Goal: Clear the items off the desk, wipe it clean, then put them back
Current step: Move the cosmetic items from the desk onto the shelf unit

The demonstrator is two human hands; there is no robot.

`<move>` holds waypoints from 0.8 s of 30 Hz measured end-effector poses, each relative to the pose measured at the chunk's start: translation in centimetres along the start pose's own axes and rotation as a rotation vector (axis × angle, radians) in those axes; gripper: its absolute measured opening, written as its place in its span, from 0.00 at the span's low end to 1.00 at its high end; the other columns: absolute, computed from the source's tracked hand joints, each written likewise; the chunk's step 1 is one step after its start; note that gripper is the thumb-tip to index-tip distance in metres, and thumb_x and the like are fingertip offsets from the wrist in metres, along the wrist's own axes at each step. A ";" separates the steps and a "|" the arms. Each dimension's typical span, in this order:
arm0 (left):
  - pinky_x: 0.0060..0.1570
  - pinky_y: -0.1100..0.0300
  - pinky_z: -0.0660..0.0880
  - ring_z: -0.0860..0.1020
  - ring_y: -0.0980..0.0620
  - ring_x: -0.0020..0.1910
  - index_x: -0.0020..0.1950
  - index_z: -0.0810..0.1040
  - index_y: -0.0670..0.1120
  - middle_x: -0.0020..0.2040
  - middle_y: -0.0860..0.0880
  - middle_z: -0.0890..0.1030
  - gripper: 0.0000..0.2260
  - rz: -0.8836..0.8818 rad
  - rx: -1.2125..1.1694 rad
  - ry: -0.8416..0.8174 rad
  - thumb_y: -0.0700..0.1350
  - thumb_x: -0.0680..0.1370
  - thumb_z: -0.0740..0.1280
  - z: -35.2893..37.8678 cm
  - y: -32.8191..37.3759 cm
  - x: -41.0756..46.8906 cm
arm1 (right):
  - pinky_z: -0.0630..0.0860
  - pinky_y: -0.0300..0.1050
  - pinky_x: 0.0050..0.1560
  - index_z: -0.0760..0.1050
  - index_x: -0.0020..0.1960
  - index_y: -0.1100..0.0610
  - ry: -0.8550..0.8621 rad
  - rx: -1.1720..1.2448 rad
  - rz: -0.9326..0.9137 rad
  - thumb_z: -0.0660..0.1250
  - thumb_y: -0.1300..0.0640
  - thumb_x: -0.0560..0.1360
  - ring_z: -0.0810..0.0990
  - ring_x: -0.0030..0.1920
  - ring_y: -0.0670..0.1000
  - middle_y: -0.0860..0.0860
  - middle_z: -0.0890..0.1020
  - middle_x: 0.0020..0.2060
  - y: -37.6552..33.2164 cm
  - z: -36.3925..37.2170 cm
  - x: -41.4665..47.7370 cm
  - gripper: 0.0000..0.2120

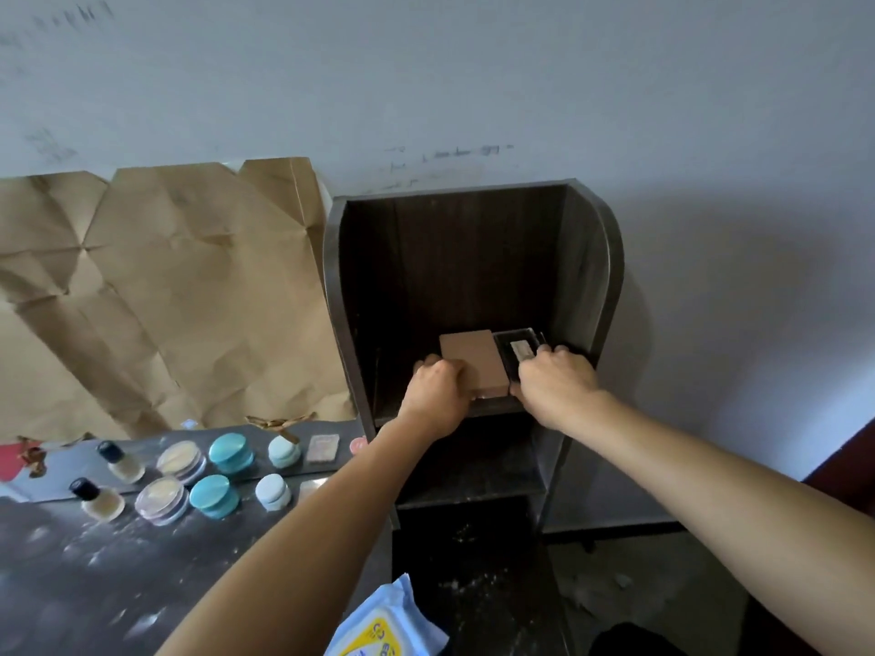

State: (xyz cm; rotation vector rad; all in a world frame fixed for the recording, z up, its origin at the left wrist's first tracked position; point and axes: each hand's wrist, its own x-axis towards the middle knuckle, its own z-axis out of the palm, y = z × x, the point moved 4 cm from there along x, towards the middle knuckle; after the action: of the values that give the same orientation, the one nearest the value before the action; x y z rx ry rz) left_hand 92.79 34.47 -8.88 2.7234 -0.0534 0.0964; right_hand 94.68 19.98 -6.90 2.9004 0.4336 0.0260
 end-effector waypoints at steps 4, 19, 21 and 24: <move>0.55 0.51 0.74 0.72 0.41 0.58 0.61 0.75 0.44 0.58 0.41 0.74 0.13 -0.018 0.007 0.008 0.42 0.77 0.63 0.6 0.4 1.0 | 0.73 0.52 0.50 0.71 0.64 0.64 -0.038 -0.127 -0.019 0.59 0.63 0.77 0.70 0.60 0.62 0.62 0.74 0.60 -0.2 -0.2 -0.3 0.16; 0.43 0.53 0.74 0.78 0.44 0.49 0.52 0.77 0.47 0.49 0.48 0.81 0.08 -0.058 -0.040 0.095 0.45 0.75 0.62 -2.6 -12.0 -16.4 | 0.72 0.46 0.38 0.76 0.53 0.53 0.346 0.262 -0.216 0.62 0.48 0.75 0.79 0.49 0.53 0.49 0.80 0.46 -12.9 1.1 -8.6 0.12; 0.43 0.53 0.73 0.78 0.43 0.50 0.51 0.77 0.47 0.50 0.47 0.81 0.08 -0.141 0.005 0.041 0.45 0.76 0.61 -3.4 -16.3 -20.3 | 0.73 0.46 0.41 0.74 0.54 0.51 0.279 0.276 -0.243 0.60 0.46 0.75 0.78 0.51 0.52 0.48 0.79 0.49 -17.8 1.9 -10.0 0.13; 0.42 0.54 0.73 0.78 0.44 0.50 0.53 0.78 0.48 0.52 0.48 0.81 0.09 -0.206 0.066 -0.020 0.44 0.76 0.61 -4.8 -22.2 -25.5 | 0.73 0.47 0.44 0.73 0.55 0.50 0.192 0.294 -0.302 0.59 0.46 0.75 0.78 0.53 0.52 0.47 0.79 0.51 -24.9 2.8 -11.5 0.13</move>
State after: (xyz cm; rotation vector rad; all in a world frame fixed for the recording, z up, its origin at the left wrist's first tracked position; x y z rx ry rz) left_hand 68.22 57.27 -15.36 2.7771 0.2274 0.0117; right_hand 76.68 39.34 -14.67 3.0916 0.9822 0.2122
